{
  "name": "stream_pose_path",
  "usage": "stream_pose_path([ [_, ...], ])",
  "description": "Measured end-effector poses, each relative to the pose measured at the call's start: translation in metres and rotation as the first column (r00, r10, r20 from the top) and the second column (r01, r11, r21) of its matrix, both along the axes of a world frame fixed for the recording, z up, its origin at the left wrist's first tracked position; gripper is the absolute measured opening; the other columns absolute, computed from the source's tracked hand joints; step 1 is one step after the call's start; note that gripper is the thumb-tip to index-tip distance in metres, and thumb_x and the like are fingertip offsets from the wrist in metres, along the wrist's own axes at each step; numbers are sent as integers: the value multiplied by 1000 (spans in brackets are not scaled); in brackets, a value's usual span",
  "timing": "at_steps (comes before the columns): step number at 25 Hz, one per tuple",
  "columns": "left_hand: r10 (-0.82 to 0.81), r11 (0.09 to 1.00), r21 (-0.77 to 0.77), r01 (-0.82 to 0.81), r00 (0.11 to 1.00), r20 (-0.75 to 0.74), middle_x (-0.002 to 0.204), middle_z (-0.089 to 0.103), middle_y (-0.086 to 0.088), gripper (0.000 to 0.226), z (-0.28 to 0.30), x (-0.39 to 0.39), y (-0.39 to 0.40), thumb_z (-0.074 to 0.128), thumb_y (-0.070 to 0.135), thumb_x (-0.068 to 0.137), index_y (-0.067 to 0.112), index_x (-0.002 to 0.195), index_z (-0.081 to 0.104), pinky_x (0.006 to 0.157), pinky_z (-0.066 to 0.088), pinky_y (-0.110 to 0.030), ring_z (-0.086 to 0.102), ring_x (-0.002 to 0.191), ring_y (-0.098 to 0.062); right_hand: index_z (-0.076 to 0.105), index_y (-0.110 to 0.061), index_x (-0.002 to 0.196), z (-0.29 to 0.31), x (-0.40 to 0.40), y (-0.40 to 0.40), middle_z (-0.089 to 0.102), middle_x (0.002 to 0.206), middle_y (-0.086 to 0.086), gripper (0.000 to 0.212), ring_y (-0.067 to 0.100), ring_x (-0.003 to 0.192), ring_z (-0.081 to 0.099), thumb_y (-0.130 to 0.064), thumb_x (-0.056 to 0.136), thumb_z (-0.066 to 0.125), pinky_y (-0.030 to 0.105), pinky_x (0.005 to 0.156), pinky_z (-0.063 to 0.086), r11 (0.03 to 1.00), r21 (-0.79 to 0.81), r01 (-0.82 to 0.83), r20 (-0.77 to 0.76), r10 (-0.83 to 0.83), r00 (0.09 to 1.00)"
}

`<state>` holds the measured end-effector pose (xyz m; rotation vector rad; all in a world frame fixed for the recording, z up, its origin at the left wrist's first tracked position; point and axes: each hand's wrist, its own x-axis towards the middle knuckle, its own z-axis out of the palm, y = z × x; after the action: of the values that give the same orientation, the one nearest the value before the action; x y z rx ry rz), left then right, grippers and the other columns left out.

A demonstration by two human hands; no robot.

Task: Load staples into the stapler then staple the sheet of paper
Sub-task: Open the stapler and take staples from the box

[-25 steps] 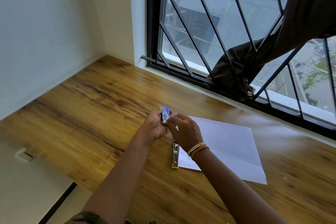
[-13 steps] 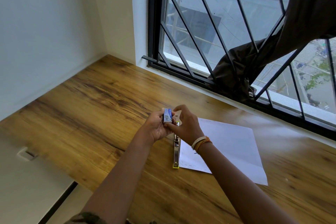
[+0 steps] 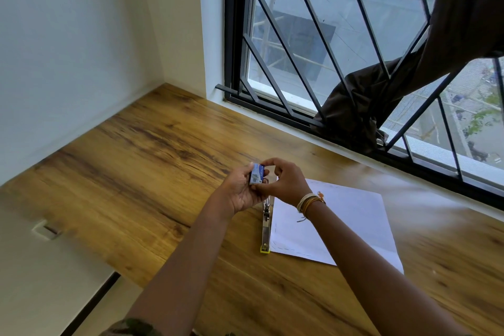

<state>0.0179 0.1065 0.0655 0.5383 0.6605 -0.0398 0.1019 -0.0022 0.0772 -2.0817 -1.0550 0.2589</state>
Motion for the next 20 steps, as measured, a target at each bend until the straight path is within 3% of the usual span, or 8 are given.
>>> stream_pose_path([
  [4, -10, 995, 101, 12, 1000, -18, 80, 60, -11, 40, -4, -4, 4, 39, 35, 101, 4, 102, 64, 64, 52, -28, 57, 68, -16, 66, -19, 109, -2, -2, 3, 41, 65, -23, 51, 0, 57, 35, -35, 63, 85, 9, 48, 30, 997, 39, 63, 52, -65, 997],
  [10, 78, 892, 450, -36, 994, -73, 68, 65, -8, 8, -7, -3, 13, 60, 11, 91, 3, 93, 62, 50, 54, -22, 64, 49, -10, 64, -14, 115, -1, 0, 2, 39, 65, -20, 51, 1, 56, 34, -27, 68, 83, 5, 53, 38, 999, 20, 32, 59, -33, 998],
  [15, 211, 857, 502, -116, 968, -135, 50, 67, -6, 6, -14, 2, 22, 65, 3, 87, -1, 84, 62, 46, 56, -22, 66, 47, -15, 55, -8, 125, -3, -2, 3, 37, 73, -22, 62, -2, 60, 36, -28, 72, 80, 8, 52, 31, 998, 11, 64, 36, -65, 997],
  [18, 293, 823, 552, -136, 933, -207, 56, 63, -10, 15, -19, 7, 31, 63, -2, 88, 2, 74, 57, 38, 52, -20, 62, 43, -15, 57, -6, 122, -9, 3, 2, 42, 69, -15, 48, -1, 59, 38, -21, 79, 73, 12, 57, 32, 977, 38, 208, 14, -209, 978],
  [20, 312, 801, 588, -112, 916, -251, 72, 62, -16, 17, -25, 10, 36, 63, -4, 87, 2, 73, 56, 35, 51, -20, 60, 49, -18, 60, -5, 118, -12, 7, -1, 43, 64, -12, 38, 2, 57, 39, -12, 81, 66, 18, 57, 36, 958, 38, 285, -9, -285, 959],
])
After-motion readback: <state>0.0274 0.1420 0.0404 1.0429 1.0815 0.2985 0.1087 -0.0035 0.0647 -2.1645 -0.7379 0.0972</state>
